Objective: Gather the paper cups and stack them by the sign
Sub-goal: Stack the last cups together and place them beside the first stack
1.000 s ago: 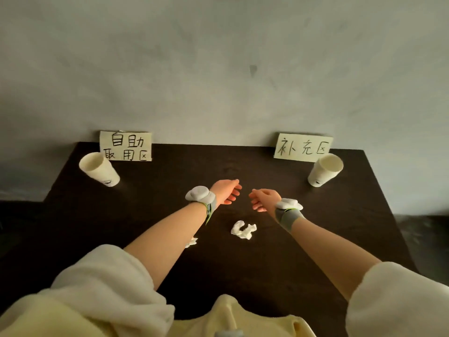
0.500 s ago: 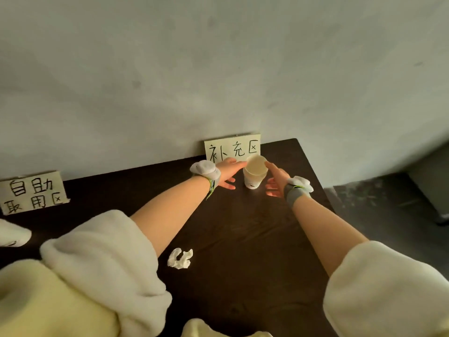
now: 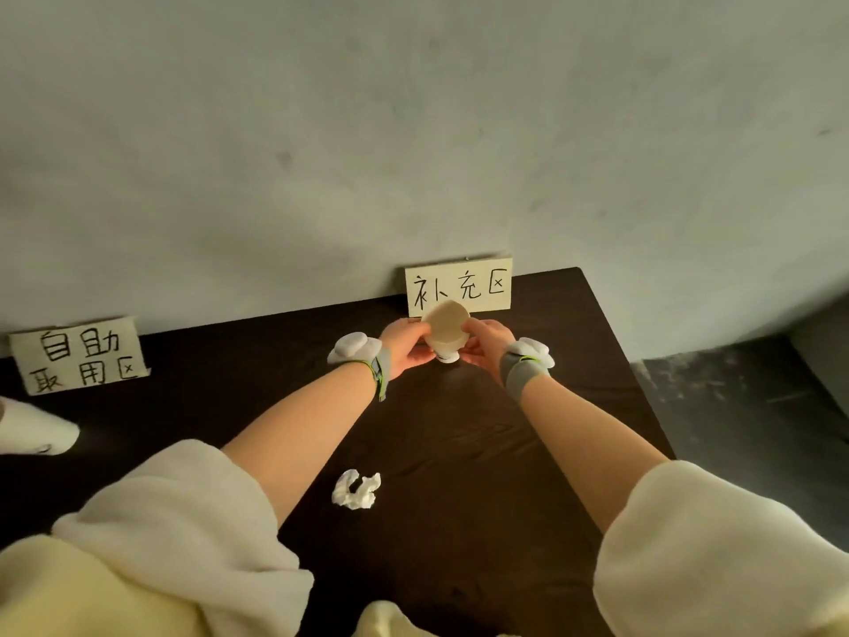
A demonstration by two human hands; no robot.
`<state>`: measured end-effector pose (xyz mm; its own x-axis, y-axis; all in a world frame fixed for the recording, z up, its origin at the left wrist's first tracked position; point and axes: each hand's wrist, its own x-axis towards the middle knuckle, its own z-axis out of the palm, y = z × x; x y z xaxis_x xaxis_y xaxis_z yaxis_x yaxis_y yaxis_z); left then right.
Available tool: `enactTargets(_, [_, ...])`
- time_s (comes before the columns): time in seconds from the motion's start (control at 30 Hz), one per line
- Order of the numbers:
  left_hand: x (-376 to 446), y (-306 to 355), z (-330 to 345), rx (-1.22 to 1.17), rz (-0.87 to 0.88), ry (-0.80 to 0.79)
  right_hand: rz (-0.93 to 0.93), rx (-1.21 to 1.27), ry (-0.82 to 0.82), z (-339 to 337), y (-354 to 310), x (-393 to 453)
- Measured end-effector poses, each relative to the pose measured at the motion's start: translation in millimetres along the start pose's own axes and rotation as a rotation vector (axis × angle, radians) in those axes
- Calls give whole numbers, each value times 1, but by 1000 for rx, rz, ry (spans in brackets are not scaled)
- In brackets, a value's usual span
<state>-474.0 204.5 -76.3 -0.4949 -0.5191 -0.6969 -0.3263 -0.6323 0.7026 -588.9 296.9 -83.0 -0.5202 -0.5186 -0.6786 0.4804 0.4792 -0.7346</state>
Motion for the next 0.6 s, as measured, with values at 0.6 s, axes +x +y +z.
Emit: enactTargets(0.6, [-138,-49,-351,-609,37,294,100,-91,-338,352,86,-105])
